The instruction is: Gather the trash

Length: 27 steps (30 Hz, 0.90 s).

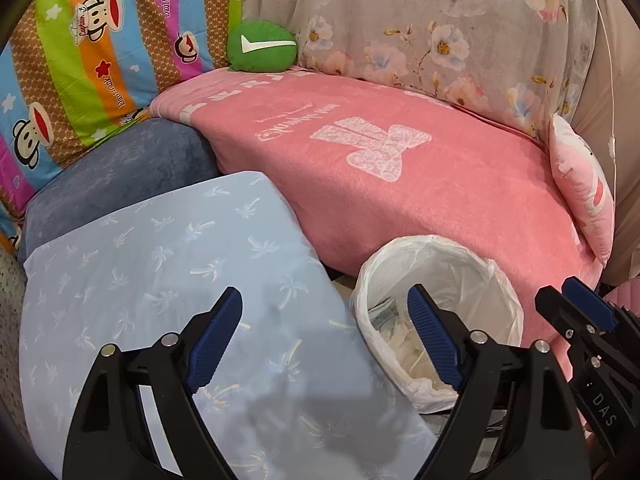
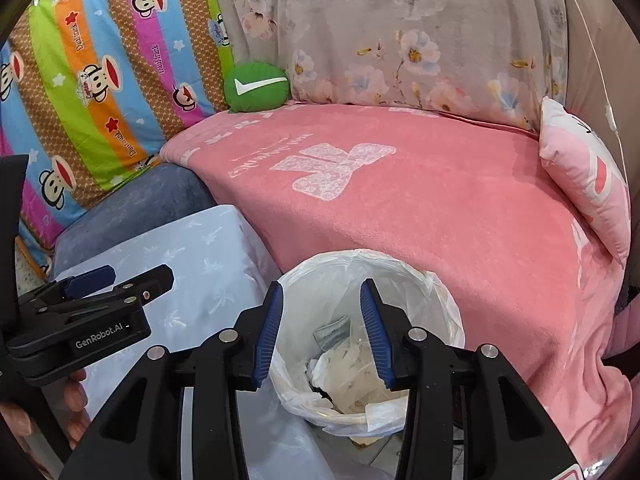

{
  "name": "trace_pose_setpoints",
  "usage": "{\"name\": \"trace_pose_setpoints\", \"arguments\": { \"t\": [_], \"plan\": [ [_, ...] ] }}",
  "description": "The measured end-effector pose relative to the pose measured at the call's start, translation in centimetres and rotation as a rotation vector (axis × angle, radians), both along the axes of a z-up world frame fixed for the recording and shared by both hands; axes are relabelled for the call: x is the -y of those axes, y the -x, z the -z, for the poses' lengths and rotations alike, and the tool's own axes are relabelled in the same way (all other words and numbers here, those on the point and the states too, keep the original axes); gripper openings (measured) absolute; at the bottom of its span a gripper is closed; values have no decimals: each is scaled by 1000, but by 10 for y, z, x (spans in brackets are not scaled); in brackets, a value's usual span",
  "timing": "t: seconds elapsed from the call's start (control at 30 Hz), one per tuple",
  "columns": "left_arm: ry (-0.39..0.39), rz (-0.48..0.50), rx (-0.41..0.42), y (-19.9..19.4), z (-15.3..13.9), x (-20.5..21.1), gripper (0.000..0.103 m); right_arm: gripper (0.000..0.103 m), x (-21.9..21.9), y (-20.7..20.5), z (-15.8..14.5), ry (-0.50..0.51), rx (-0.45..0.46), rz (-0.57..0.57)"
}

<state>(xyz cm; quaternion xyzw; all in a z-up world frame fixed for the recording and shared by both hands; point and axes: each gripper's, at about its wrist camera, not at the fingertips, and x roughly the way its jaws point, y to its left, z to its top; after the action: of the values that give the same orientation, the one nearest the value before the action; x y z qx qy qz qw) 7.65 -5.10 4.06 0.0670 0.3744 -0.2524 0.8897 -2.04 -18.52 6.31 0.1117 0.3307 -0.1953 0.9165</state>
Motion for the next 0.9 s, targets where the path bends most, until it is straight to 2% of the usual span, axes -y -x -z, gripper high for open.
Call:
{"name": "trace_pose_setpoints", "arguments": {
  "t": [0.17,0.33,0.53,0.67,0.77,0.8,0.9],
  "plan": [
    [-13,-17,-4,7,6,-6,85,42,-7,7,9,6,-28,-2],
    [-28,-34,-5,13,13,-11,86,49,-14,13,16,40,-50,-2],
    [-50,-53,4,20,18,-14,90,55,-14,21,22,26,-54,3],
    [-59,-56,3,23,21,-15,91,62,-16,24,23,32,-54,8],
    [-63,-57,-1,26,23,-15,91,73,-16,26,25,25,-63,11],
    [-64,-57,-3,27,23,-15,91,80,-16,27,25,27,-66,11],
    [-70,-56,-5,28,24,-14,91,84,-16,29,27,25,-71,13]
  ]
}}
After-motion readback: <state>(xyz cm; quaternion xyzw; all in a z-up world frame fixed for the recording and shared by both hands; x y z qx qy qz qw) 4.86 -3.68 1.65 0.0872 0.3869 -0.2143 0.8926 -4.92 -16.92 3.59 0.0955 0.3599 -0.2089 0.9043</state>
